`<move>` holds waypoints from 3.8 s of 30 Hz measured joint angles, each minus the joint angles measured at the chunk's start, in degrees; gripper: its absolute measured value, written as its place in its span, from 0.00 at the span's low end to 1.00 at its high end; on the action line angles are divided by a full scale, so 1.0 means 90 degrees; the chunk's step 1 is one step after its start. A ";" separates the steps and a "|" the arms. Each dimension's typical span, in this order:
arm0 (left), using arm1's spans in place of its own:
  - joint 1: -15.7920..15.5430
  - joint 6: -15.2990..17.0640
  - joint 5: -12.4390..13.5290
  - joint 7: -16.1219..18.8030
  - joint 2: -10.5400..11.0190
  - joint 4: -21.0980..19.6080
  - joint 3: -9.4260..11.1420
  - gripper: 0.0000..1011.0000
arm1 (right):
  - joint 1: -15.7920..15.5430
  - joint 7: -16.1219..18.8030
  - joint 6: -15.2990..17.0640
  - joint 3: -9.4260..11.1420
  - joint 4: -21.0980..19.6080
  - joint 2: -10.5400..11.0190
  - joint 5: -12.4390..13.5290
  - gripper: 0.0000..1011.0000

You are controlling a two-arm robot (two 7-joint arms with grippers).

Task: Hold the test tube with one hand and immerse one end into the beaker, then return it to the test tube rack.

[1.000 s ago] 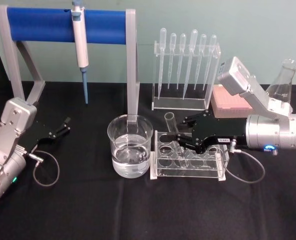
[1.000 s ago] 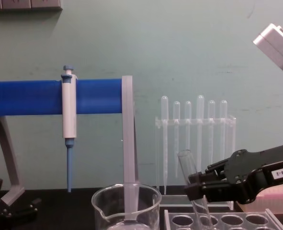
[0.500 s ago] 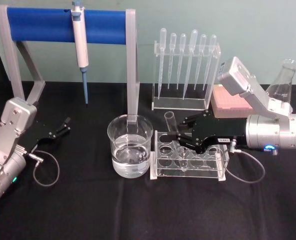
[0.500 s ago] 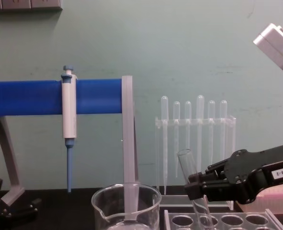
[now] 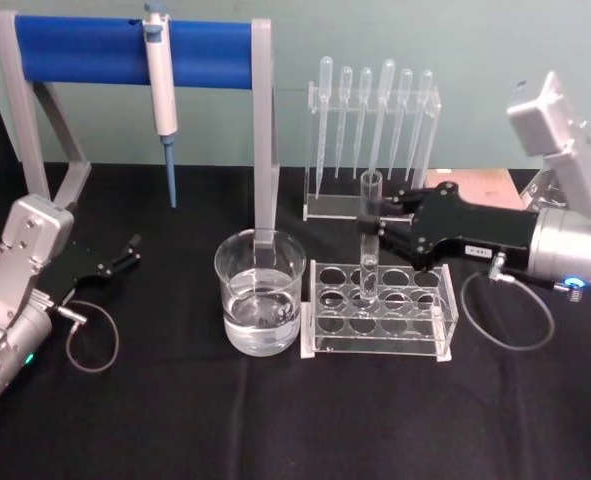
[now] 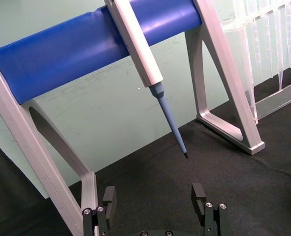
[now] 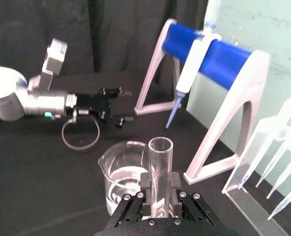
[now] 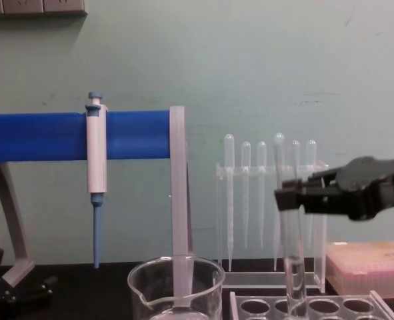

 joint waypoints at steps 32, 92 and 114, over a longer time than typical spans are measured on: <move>0.0000 0.0000 0.0000 0.0000 0.0000 0.0000 0.0000 0.99 | -0.0100 -0.0436 0.0213 0.0399 -0.0659 0.0326 0.0945 0.22; 0.0000 0.0000 0.0000 0.0000 0.0000 0.0000 0.0000 0.99 | -0.0022 -0.0460 0.0263 0.0327 -0.0676 0.0352 0.0950 0.22; 0.0000 0.0000 0.0000 0.0000 0.0000 0.0000 0.0000 0.99 | -0.0023 -0.0460 0.0263 0.0327 -0.0676 0.0352 0.0950 0.22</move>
